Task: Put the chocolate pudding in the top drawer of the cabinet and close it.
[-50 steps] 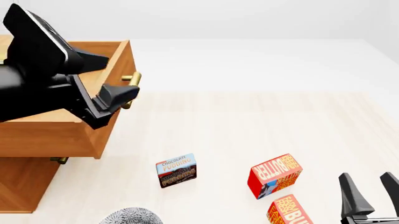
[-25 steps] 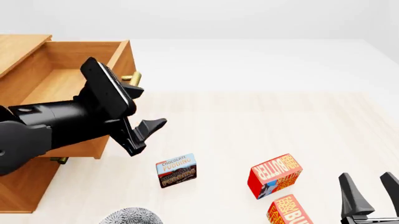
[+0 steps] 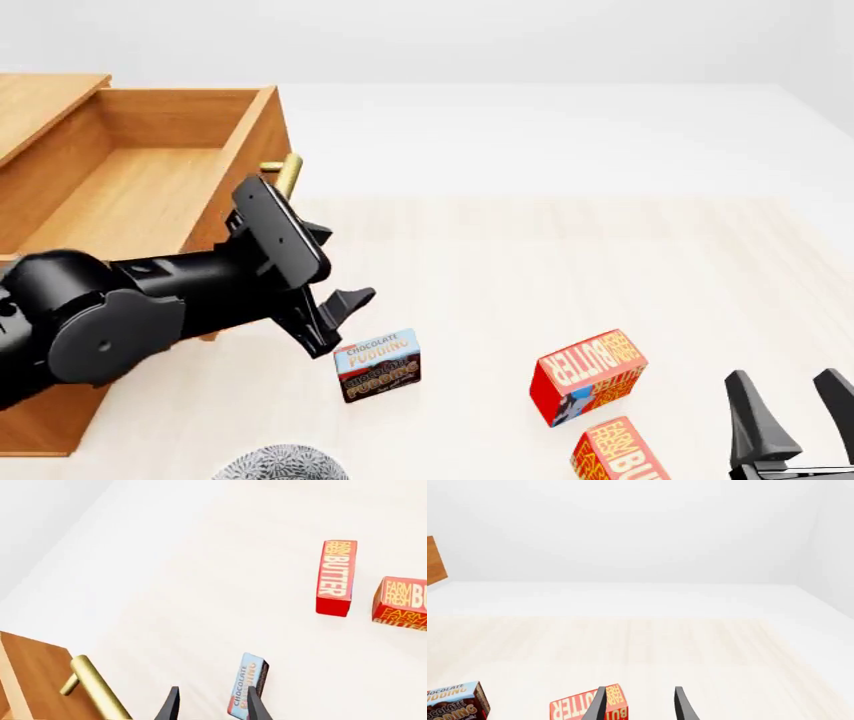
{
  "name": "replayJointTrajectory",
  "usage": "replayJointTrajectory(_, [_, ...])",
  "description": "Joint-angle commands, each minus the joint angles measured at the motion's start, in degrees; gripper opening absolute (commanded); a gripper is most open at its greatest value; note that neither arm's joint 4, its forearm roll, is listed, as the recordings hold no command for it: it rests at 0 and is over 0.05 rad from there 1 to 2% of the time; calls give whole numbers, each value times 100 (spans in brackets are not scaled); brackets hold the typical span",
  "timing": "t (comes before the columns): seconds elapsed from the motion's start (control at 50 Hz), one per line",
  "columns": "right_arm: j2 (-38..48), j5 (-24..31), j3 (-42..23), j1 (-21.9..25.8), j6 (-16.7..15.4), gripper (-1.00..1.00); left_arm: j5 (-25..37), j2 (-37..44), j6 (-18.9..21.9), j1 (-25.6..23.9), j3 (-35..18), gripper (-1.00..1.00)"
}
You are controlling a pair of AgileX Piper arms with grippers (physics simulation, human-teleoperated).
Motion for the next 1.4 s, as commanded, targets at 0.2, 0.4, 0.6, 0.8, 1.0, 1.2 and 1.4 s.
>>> replayJointTrajectory(0.2, [8, -1, 4, -38, 4, 100, -638, 562, -329, 60, 394, 100])
replayJointTrajectory(0.4, [7, 0, 3, -38, 3, 100, -878, 929, -624, -131, 505, 100])
replayJointTrajectory(0.6, [9, -1, 3, -38, 2, 100, -1044, 1022, -636, -37, 682, 100])
replayJointTrajectory(0.8, [9, -1, 2, -38, 2, 100, -1250, 1276, -615, -18, 759, 100])
replayJointTrajectory(1.0, [8, 0, 2, -38, 2, 100, -1434, 1449, -594, 40, 844, 100])
replayJointTrajectory(1.2, [8, -1, 3, -39, 2, 100, -1535, 1653, -739, -45, 774, 100])
replayJointTrajectory(1.4, [9, -3, 3, -38, 3, 100, -1618, 1787, -826, -135, 768, 100])
